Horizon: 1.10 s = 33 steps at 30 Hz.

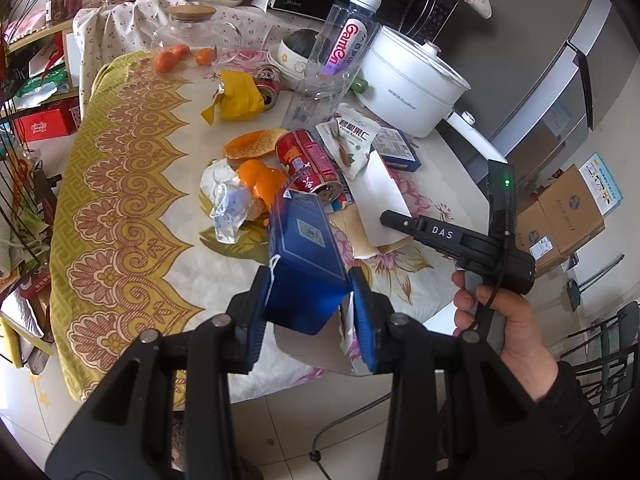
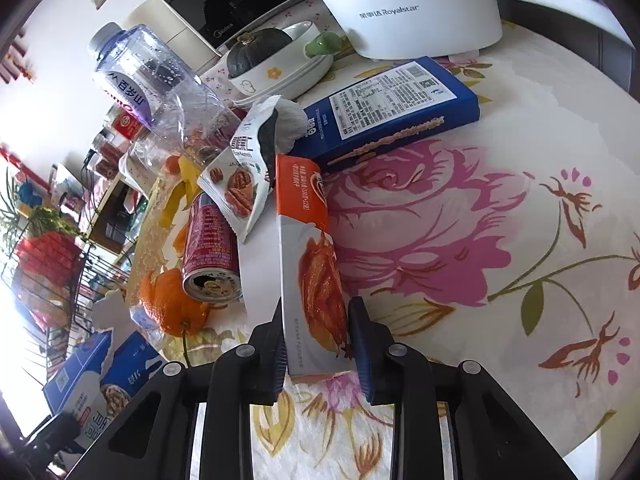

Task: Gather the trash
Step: 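Lift the blue carton with the left tool while the right tool grasps the orange-printed box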

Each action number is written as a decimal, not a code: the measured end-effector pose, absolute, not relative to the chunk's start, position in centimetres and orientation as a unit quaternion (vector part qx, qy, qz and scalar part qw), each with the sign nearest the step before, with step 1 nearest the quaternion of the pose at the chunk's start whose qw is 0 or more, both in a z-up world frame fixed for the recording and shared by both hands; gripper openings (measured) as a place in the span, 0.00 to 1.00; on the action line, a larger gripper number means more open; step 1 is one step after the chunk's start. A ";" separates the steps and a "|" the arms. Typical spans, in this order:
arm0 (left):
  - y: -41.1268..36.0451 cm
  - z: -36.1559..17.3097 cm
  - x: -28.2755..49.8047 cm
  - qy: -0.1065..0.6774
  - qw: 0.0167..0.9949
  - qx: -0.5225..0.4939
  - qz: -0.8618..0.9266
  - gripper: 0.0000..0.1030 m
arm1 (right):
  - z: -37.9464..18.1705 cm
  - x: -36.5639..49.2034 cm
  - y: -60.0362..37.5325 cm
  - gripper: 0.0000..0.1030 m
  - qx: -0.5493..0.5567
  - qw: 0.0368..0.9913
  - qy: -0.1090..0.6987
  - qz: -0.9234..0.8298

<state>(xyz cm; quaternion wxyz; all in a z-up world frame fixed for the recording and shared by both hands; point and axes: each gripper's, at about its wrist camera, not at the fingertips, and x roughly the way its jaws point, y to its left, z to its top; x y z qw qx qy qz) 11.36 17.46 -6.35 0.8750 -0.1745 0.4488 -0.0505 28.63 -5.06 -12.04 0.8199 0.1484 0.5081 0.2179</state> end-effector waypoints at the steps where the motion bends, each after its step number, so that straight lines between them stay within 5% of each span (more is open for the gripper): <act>1: 17.4 -6.3 11.4 0.448 0.875 -0.175 -0.050 0.39 | -11.8 28.4 -5.0 0.22 0.138 0.824 0.507 0.213; 33: 3.2 -5.1 14.6 0.448 0.873 -0.131 -0.143 0.39 | -3.7 21.6 -23.4 0.20 0.082 0.871 0.475 0.092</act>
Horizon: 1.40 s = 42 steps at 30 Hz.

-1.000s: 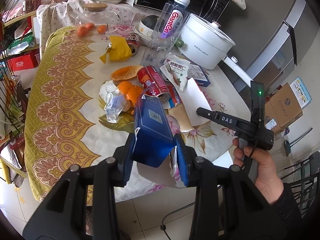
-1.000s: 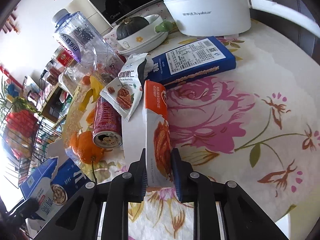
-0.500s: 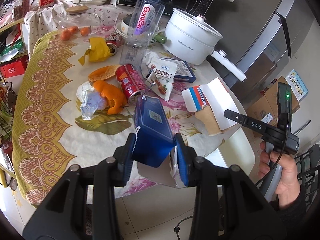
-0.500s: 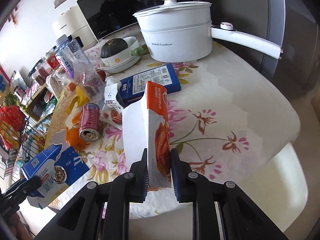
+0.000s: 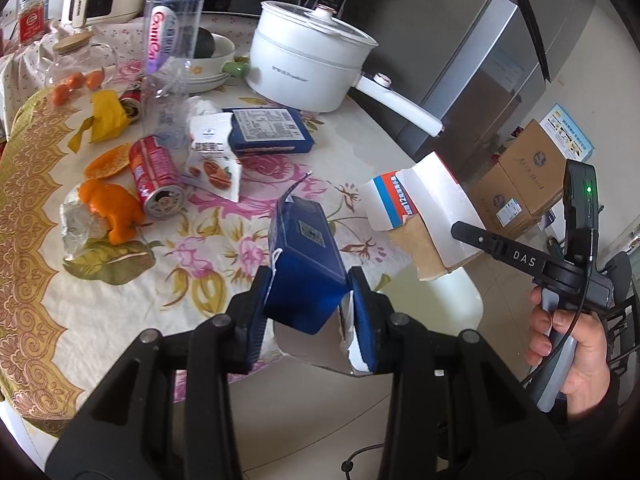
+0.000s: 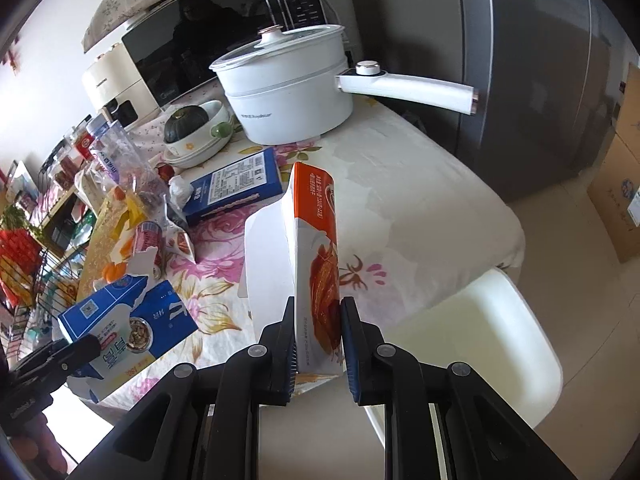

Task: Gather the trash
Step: 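Lift the blue carton with the left tool while the right tool grasps the orange-printed box, then drop the blue carton and orange-printed box into the white bin with both tools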

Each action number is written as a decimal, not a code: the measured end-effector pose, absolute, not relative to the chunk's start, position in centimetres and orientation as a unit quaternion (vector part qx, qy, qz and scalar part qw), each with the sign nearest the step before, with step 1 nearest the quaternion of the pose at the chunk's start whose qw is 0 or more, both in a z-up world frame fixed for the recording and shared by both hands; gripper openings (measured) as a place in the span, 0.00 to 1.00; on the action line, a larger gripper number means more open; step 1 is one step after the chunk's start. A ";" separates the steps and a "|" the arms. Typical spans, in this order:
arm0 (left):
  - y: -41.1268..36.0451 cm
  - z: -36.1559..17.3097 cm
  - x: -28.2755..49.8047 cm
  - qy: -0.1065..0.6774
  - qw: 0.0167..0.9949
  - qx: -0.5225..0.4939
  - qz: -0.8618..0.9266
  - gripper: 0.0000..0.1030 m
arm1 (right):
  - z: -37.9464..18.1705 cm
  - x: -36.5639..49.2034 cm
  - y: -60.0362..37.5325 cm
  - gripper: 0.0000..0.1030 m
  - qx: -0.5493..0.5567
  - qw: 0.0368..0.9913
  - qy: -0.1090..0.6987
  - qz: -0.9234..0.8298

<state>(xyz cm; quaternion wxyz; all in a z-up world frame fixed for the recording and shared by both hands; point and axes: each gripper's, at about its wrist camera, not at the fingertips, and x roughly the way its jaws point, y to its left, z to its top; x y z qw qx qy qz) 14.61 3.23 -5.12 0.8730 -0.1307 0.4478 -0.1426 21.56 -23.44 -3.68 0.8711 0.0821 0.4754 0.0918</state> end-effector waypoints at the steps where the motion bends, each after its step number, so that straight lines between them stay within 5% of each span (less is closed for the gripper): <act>1: 2.5 -5.1 14.8 0.448 0.872 -0.129 -0.148 0.39 | -3.6 21.3 -24.2 0.20 0.084 0.871 0.476 0.087; 29: -15.4 -8.8 16.3 0.487 0.833 -0.052 -0.256 0.40 | -6.0 15.4 -39.1 0.20 0.102 0.851 0.515 -0.019; 33: -16.5 -9.2 16.6 0.484 0.837 -0.034 -0.253 0.53 | -6.4 15.0 -40.0 0.20 0.103 0.846 0.523 -0.027; 37: -16.6 -9.0 16.4 0.475 0.856 -0.003 -0.203 0.83 | -6.5 15.0 -40.3 0.20 0.102 0.845 0.524 -0.029; 42: -15.8 -9.5 16.8 0.488 0.857 0.018 -0.164 0.90 | -6.7 15.0 -40.3 0.20 0.101 0.843 0.527 -0.029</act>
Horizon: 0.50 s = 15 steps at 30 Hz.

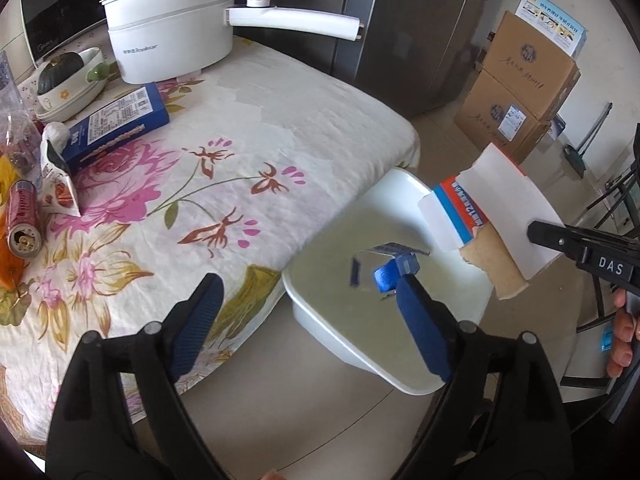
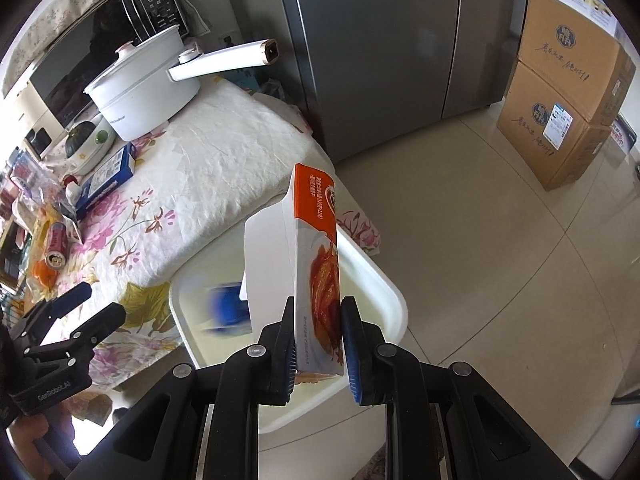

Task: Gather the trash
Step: 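Drop the blue carton and orange-printed box into the white bin with both tools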

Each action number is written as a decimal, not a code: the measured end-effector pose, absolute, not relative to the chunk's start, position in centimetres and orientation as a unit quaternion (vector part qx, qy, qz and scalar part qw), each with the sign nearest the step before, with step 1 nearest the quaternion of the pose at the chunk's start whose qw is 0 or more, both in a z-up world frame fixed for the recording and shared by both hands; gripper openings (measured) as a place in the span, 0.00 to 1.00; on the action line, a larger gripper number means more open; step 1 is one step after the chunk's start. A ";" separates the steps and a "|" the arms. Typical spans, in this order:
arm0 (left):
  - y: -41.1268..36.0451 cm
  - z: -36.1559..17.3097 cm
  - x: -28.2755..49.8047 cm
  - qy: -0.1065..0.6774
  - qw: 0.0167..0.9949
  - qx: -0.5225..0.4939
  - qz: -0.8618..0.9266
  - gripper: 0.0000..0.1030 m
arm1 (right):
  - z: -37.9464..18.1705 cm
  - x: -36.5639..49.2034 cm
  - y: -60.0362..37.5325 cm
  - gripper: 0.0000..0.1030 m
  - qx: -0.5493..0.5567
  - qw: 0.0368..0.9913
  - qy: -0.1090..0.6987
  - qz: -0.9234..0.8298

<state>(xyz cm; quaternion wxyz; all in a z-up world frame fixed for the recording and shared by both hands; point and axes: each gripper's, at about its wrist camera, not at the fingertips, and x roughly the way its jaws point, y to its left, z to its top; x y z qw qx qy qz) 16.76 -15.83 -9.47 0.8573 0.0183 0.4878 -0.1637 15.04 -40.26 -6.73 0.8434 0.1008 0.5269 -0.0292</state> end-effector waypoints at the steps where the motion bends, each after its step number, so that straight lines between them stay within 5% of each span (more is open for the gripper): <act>1: -15.6 -9.6 16.9 0.490 0.857 0.019 -0.157 0.92 | -6.8 15.1 -40.2 0.20 0.100 0.843 0.528 -0.029; 10: -14.2 -9.2 16.6 0.489 0.861 0.024 -0.136 0.99 | -7.1 15.4 -39.4 0.23 0.096 0.840 0.534 -0.024; 12: -14.1 -9.1 16.6 0.488 0.862 0.029 -0.131 0.99 | -7.0 15.4 -39.5 0.30 0.103 0.841 0.530 -0.026; 14: -14.0 -9.1 16.6 0.489 0.862 0.032 -0.131 0.99 | -7.0 15.5 -39.7 0.56 0.116 0.840 0.530 -0.031; 15: -13.9 -9.1 16.6 0.489 0.862 0.033 -0.129 0.99 | -6.9 15.5 -39.8 0.62 0.124 0.840 0.527 -0.032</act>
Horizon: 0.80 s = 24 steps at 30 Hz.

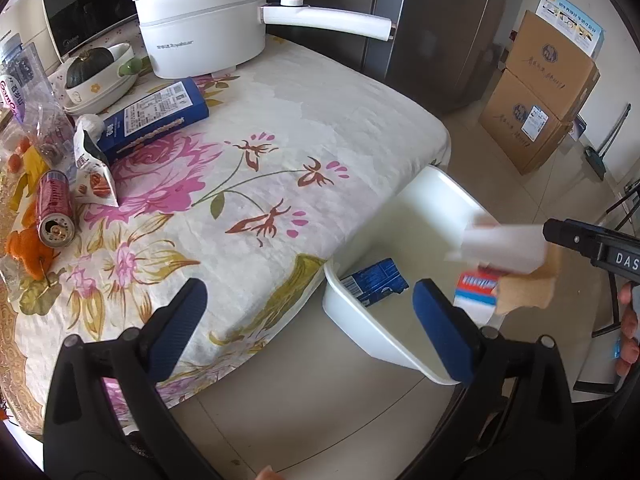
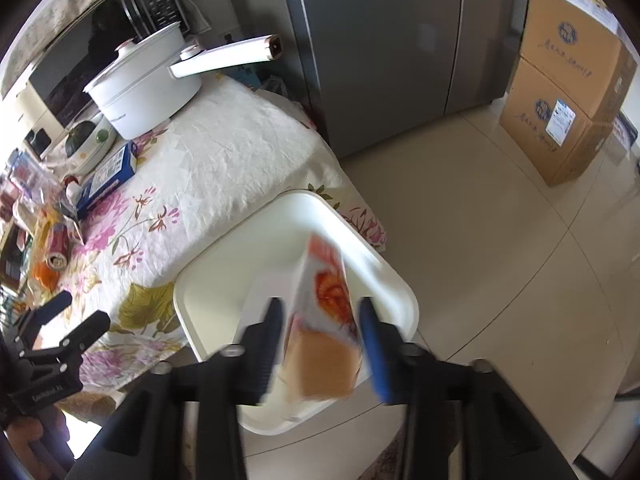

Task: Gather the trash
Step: 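Drop the blue carton and orange-printed box into the white bin with both tools, then grasp the crumpled foil with the left tool and lift it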

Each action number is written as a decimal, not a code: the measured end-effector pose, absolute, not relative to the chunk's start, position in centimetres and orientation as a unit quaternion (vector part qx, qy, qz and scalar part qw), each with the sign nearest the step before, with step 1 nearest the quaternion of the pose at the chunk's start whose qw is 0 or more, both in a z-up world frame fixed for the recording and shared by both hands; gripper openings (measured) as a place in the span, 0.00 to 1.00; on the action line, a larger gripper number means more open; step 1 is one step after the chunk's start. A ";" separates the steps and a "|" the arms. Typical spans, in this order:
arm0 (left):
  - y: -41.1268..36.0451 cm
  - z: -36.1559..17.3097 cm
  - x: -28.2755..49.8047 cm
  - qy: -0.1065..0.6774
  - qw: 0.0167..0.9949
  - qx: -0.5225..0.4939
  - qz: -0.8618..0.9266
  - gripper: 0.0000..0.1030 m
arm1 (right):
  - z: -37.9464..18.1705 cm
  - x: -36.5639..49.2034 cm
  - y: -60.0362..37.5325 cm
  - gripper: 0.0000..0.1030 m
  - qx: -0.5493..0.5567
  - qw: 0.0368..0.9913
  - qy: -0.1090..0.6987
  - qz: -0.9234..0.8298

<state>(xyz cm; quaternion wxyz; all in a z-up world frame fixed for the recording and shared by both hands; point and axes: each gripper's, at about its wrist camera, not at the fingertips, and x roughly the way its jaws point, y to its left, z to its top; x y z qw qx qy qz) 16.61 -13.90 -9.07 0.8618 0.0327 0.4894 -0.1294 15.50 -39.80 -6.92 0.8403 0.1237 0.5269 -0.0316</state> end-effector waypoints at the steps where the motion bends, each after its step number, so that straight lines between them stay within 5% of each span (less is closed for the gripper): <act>1: -13.8 -9.0 16.6 0.490 0.862 0.033 -0.128 0.99 | -6.8 15.5 -39.8 0.65 0.127 0.841 0.525 -0.031; 24: -6.1 -7.5 17.7 0.487 0.869 0.045 -0.071 0.99 | -5.8 17.9 -35.1 0.80 0.096 0.844 0.528 -0.004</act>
